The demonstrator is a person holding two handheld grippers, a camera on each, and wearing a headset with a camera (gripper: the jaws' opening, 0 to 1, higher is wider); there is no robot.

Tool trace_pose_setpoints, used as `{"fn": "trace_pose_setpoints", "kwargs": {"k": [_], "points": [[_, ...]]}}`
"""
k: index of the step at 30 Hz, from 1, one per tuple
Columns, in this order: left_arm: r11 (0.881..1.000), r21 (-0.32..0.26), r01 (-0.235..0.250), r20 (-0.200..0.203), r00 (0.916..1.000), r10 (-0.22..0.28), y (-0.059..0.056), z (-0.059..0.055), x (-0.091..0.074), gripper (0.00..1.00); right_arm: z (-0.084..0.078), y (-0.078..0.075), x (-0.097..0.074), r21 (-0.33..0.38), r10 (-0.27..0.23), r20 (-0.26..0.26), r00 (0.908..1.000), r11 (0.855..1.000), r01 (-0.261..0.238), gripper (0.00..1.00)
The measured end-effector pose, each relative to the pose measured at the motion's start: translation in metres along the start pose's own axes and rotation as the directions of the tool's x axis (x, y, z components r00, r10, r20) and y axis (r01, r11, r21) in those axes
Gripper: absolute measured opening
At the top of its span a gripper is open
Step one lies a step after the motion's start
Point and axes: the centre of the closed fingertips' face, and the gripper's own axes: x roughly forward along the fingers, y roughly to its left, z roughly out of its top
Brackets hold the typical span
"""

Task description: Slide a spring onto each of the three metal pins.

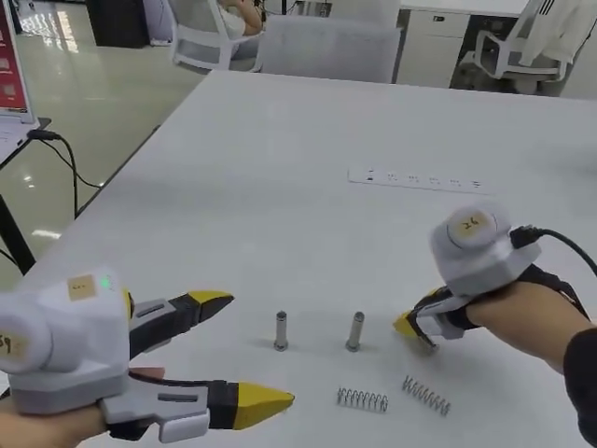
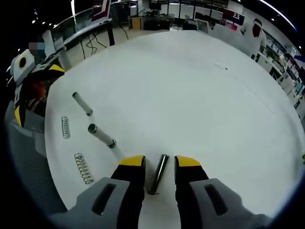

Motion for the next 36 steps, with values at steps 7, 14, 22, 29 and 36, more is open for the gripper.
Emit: {"fn": "trace_pose_setpoints", "kwargs": {"k": [7, 14, 22, 29, 36], "points": [[1.0, -0.003, 0.002, -0.003, 1.0, -0.002, -0.001, -0.002, 0.0, 0.79, -0.003, -0.002, 0.004, 0.034, -0.008, -0.029, 0.9995, 0.999, 0.009, 0.15], [1.0, -0.002, 0.004, -0.004, 1.0, -0.004, -0.003, -0.001, 0.001, 0.79, -0.006, -0.004, 0.007, 0.051, -0.02, -0.048, 0.9986, 0.998, 0.023, 0.12], [1.0, 0.001, 0.002, -0.003, 1.0, -0.002, -0.003, 0.0, 0.0, 0.79, -0.007, -0.003, 0.007, 0.029, -0.044, -0.069, 0.9966, 0.999, 0.046, 0.05], [1.0, 0.005, -0.002, 0.0, 1.0, 0.002, -0.003, 0.001, -0.002, 0.78, -0.008, -0.001, -0.005, 0.046, -0.044, -0.063, 0.9971, 0.998, 0.047, 0.05], [1.0, 0.009, 0.0, 0.0, 1.0, 0.0, -0.005, 0.002, -0.002, 0.78, -0.006, 0.005, -0.028, 0.07, -0.032, -0.014, 0.9994, 0.997, 0.033, 0.05]]}}
